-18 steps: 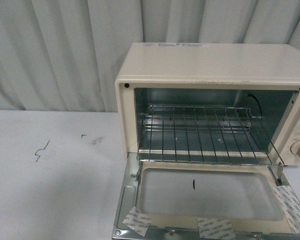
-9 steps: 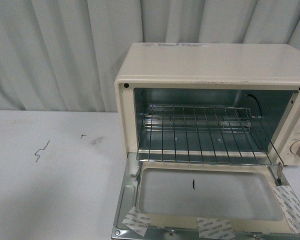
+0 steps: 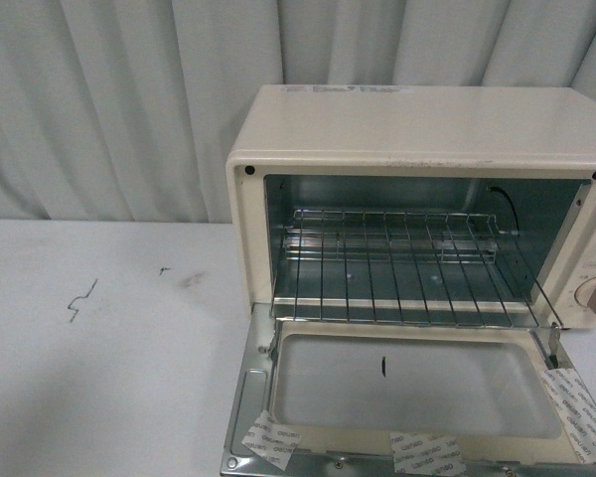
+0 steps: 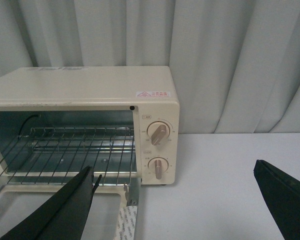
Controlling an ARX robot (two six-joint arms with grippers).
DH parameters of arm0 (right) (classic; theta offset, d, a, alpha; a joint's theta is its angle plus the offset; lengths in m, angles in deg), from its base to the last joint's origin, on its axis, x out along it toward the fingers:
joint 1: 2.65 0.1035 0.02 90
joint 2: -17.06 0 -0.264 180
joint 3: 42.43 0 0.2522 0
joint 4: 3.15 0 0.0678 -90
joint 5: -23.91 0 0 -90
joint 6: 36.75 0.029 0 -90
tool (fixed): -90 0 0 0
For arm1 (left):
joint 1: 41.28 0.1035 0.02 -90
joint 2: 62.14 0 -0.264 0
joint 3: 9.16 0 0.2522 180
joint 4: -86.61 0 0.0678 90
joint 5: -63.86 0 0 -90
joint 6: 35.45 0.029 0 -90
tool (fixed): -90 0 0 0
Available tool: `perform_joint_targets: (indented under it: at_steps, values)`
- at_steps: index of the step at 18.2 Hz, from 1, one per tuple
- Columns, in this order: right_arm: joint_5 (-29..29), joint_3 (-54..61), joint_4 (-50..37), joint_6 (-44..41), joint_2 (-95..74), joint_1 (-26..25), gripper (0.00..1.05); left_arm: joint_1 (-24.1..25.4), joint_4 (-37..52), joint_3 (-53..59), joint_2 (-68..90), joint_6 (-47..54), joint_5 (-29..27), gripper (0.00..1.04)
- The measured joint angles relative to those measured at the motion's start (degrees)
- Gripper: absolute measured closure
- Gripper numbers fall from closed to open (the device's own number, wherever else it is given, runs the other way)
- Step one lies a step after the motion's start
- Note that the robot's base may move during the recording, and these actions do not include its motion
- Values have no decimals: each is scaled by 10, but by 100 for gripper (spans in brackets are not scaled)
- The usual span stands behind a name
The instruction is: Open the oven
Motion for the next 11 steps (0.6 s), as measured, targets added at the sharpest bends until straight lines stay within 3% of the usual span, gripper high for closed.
perform_joint_targets:
  at_steps: [3,5,11]
  values:
    - [-1,0,0,0,0,0,6,-5,-57,0,-58,0,12,103]
    - [0,0,0,0,0,0,6,-5,-161,0,-138,0,12,103]
    - [0,0,0,0,0,0,6,-4,-155,0,-150,0,12,103]
